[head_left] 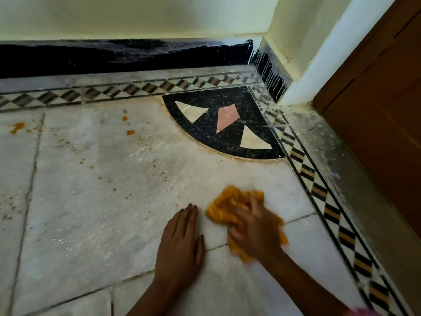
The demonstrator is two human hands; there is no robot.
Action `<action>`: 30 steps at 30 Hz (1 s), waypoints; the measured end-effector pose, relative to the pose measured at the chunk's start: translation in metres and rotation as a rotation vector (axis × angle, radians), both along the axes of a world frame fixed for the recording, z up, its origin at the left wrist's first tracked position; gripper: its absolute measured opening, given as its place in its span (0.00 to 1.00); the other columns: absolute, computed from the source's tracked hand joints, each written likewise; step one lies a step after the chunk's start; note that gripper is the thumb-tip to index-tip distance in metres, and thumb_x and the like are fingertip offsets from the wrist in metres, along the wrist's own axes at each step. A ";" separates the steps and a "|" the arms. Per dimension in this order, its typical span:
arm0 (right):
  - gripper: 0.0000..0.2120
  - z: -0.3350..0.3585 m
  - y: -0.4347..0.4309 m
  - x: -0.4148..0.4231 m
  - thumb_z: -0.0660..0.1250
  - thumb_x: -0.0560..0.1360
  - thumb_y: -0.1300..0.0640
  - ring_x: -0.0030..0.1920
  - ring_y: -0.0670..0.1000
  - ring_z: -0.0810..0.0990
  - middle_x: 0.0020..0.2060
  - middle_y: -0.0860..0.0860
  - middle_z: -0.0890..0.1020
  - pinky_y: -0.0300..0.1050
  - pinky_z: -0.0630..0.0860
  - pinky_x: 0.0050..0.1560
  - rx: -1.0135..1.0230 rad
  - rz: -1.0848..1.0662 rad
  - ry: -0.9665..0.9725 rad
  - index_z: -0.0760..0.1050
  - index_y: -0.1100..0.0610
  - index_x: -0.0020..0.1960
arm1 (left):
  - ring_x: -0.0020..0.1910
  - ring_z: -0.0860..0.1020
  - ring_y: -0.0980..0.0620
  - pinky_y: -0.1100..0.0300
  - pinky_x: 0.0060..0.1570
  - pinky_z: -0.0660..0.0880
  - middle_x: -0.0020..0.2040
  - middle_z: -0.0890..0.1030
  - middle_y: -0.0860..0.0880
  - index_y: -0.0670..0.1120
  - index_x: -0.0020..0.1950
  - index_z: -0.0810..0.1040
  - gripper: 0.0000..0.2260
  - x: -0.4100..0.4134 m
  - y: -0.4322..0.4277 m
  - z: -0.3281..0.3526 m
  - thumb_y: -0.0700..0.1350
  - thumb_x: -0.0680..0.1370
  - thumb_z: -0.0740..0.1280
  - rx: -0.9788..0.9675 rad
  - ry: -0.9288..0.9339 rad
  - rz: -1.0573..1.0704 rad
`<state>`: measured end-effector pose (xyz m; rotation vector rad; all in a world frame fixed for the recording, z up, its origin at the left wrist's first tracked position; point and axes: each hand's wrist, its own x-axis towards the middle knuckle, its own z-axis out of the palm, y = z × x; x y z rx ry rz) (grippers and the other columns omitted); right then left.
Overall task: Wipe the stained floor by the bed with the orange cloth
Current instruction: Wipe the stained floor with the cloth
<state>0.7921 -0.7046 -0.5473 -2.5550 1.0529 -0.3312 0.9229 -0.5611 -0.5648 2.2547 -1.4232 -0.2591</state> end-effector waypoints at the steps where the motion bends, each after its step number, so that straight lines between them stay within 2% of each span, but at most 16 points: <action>1: 0.21 0.000 0.006 -0.023 0.65 0.63 0.45 0.44 0.55 0.79 0.51 0.54 0.77 0.46 0.75 0.40 -0.011 0.048 -0.003 0.75 0.41 0.56 | 0.64 0.69 0.45 0.53 0.64 0.62 0.66 0.74 0.41 0.39 0.69 0.70 0.25 0.000 0.000 -0.001 0.49 0.74 0.57 0.000 0.005 -0.001; 3: 0.20 0.000 -0.011 -0.052 0.67 0.63 0.45 0.42 0.54 0.79 0.50 0.54 0.77 0.43 0.72 0.40 -0.035 -0.012 0.038 0.75 0.38 0.55 | 0.65 0.70 0.45 0.53 0.65 0.63 0.67 0.73 0.42 0.40 0.69 0.71 0.24 0.000 0.000 -0.004 0.49 0.75 0.57 -0.001 0.005 0.001; 5: 0.18 -0.001 -0.047 -0.053 0.72 0.66 0.50 0.48 0.56 0.77 0.54 0.55 0.74 0.44 0.70 0.45 -0.003 -0.195 0.088 0.78 0.44 0.56 | 0.65 0.69 0.45 0.53 0.65 0.62 0.67 0.73 0.42 0.40 0.69 0.71 0.24 -0.001 0.001 -0.005 0.48 0.75 0.56 -0.006 0.003 0.007; 6: 0.18 -0.002 -0.065 -0.042 0.73 0.68 0.51 0.51 0.56 0.75 0.57 0.55 0.71 0.45 0.69 0.47 0.007 -0.273 0.099 0.78 0.47 0.58 | 0.65 0.69 0.45 0.53 0.66 0.62 0.66 0.73 0.42 0.40 0.68 0.71 0.24 -0.003 0.001 -0.005 0.48 0.75 0.56 -0.009 0.005 0.013; 9: 0.17 -0.002 -0.094 0.022 0.68 0.72 0.49 0.54 0.55 0.72 0.61 0.54 0.68 0.44 0.65 0.46 -0.044 -0.388 0.104 0.74 0.47 0.60 | 0.65 0.69 0.45 0.54 0.66 0.62 0.66 0.74 0.42 0.39 0.68 0.71 0.23 -0.003 0.004 -0.003 0.48 0.76 0.56 -0.018 0.009 0.040; 11: 0.19 0.002 -0.079 0.066 0.67 0.72 0.49 0.54 0.55 0.71 0.62 0.55 0.67 0.45 0.68 0.46 -0.038 -0.335 0.093 0.73 0.48 0.62 | 0.64 0.68 0.46 0.54 0.65 0.63 0.65 0.74 0.42 0.39 0.68 0.72 0.23 -0.001 0.009 -0.001 0.50 0.78 0.54 -0.013 0.010 0.054; 13: 0.20 -0.001 -0.038 0.087 0.67 0.70 0.48 0.54 0.57 0.73 0.61 0.56 0.70 0.49 0.73 0.48 -0.047 -0.162 0.079 0.75 0.48 0.61 | 0.64 0.68 0.47 0.54 0.65 0.63 0.65 0.74 0.42 0.40 0.67 0.73 0.23 0.005 0.017 0.001 0.51 0.79 0.52 -0.008 0.012 0.074; 17: 0.21 0.001 0.021 0.027 0.63 0.61 0.43 0.41 0.58 0.80 0.50 0.56 0.79 0.48 0.77 0.37 -0.028 0.236 0.000 0.79 0.43 0.53 | 0.64 0.69 0.48 0.53 0.63 0.65 0.65 0.75 0.44 0.41 0.64 0.76 0.21 0.019 0.040 0.000 0.49 0.75 0.58 -0.010 0.001 0.100; 20: 0.21 0.006 -0.006 0.000 0.64 0.61 0.44 0.37 0.60 0.79 0.46 0.57 0.78 0.47 0.75 0.33 -0.059 0.150 -0.002 0.80 0.44 0.52 | 0.64 0.70 0.48 0.53 0.63 0.65 0.66 0.74 0.44 0.41 0.63 0.77 0.20 0.027 0.058 -0.002 0.48 0.75 0.59 -0.021 -0.020 0.136; 23: 0.18 0.002 -0.047 0.044 0.70 0.68 0.51 0.49 0.64 0.75 0.53 0.60 0.74 0.52 0.71 0.44 -0.094 -0.104 0.060 0.79 0.52 0.57 | 0.65 0.69 0.48 0.53 0.63 0.66 0.67 0.74 0.44 0.41 0.63 0.76 0.20 0.027 0.069 -0.002 0.48 0.76 0.58 -0.022 -0.015 0.201; 25: 0.20 0.003 -0.055 0.093 0.68 0.72 0.49 0.55 0.63 0.71 0.59 0.60 0.70 0.54 0.69 0.51 -0.096 -0.174 0.095 0.75 0.51 0.63 | 0.65 0.69 0.47 0.53 0.64 0.65 0.67 0.74 0.43 0.40 0.64 0.76 0.21 0.025 0.072 -0.002 0.48 0.76 0.58 -0.024 -0.015 0.252; 28: 0.26 0.005 -0.020 0.146 0.60 0.73 0.36 0.56 0.61 0.71 0.61 0.60 0.68 0.53 0.71 0.50 -0.121 -0.057 0.127 0.71 0.50 0.65 | 0.64 0.69 0.46 0.54 0.64 0.64 0.66 0.74 0.42 0.39 0.64 0.75 0.22 0.027 0.076 0.001 0.49 0.75 0.58 -0.002 -0.005 0.316; 30: 0.25 0.001 0.024 0.146 0.57 0.73 0.35 0.51 0.62 0.75 0.58 0.61 0.72 0.52 0.74 0.45 -0.109 0.125 0.076 0.75 0.50 0.61 | 0.64 0.70 0.46 0.55 0.64 0.64 0.66 0.74 0.42 0.40 0.64 0.76 0.22 0.031 0.080 0.004 0.49 0.75 0.58 0.023 0.013 0.358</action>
